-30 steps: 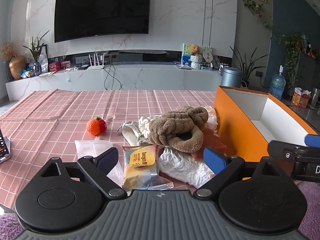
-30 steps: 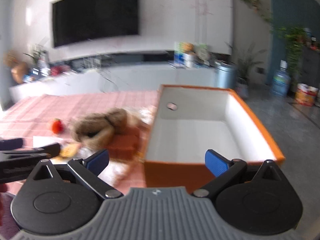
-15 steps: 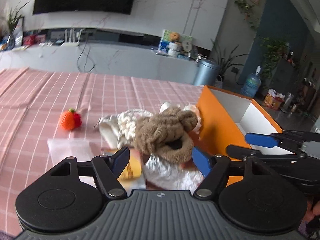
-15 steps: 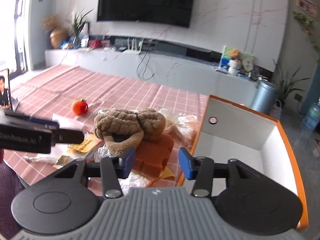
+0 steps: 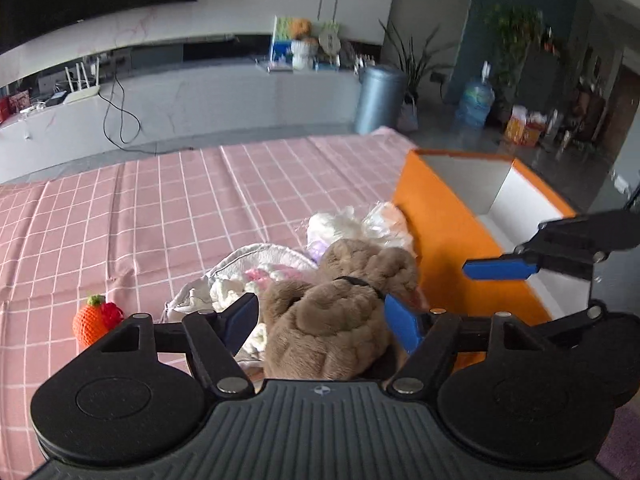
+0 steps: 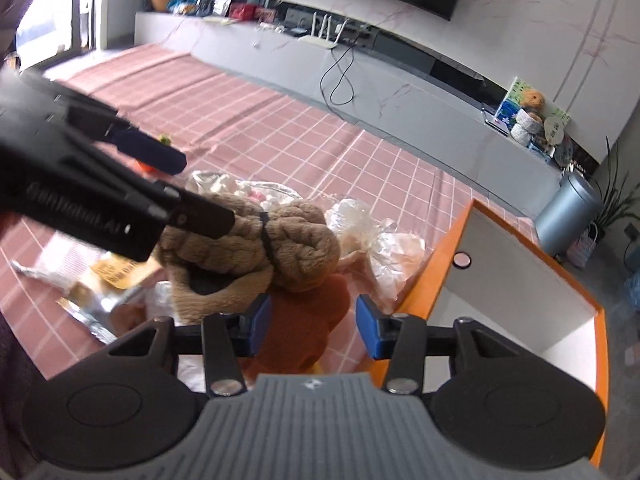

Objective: Organize soft objects
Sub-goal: 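Grasp the brown plush bear with the left gripper while the right gripper grasps the red sponge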

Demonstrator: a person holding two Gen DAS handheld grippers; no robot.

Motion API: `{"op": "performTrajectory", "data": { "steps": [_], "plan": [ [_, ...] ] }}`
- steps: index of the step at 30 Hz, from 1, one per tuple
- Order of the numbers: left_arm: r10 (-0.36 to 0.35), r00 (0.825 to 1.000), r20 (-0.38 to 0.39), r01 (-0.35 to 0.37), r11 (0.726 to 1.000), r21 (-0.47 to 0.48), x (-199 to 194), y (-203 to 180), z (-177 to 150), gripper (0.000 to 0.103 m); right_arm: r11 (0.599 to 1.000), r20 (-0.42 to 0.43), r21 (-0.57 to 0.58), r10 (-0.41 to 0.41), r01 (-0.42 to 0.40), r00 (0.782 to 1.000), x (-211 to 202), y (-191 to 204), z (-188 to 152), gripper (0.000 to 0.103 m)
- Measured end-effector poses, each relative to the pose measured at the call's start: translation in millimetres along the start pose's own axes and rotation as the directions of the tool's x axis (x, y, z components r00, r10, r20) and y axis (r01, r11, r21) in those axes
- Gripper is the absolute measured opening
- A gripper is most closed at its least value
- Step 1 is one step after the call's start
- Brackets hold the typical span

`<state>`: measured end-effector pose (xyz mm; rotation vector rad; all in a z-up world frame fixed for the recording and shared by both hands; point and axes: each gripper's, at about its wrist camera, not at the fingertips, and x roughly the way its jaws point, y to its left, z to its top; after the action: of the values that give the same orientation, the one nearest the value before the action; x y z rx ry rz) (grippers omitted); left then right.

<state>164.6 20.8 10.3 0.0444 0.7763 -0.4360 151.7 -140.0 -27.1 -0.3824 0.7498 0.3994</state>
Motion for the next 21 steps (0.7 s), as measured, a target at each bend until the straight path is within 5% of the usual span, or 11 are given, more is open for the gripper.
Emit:
{"op": "performTrajectory", "data": {
  "steps": [10,15,21],
  "plan": [
    [-0.151,0.975,-0.162,0.15,0.989,-0.015,38.7,20.4,9.6,0.093,0.997,-0.088,-0.074,0.03,-0.037,0.996,30.5,-3.9,15.7,0.036],
    [-0.146,0.968,-0.203,0.146,0.989,-0.016,56.0,16.7,7.6,0.096,0.996,-0.107,-0.066,0.052,-0.059,0.993,40.2,-3.7,16.7,0.036],
    [-0.149,0.976,-0.156,0.15,0.989,-0.006,48.5,10.5,5.4,0.069,0.996,-0.112,-0.065,0.054,-0.062,0.992,43.5,-1.7,14.6,0.035]
  ]
}}
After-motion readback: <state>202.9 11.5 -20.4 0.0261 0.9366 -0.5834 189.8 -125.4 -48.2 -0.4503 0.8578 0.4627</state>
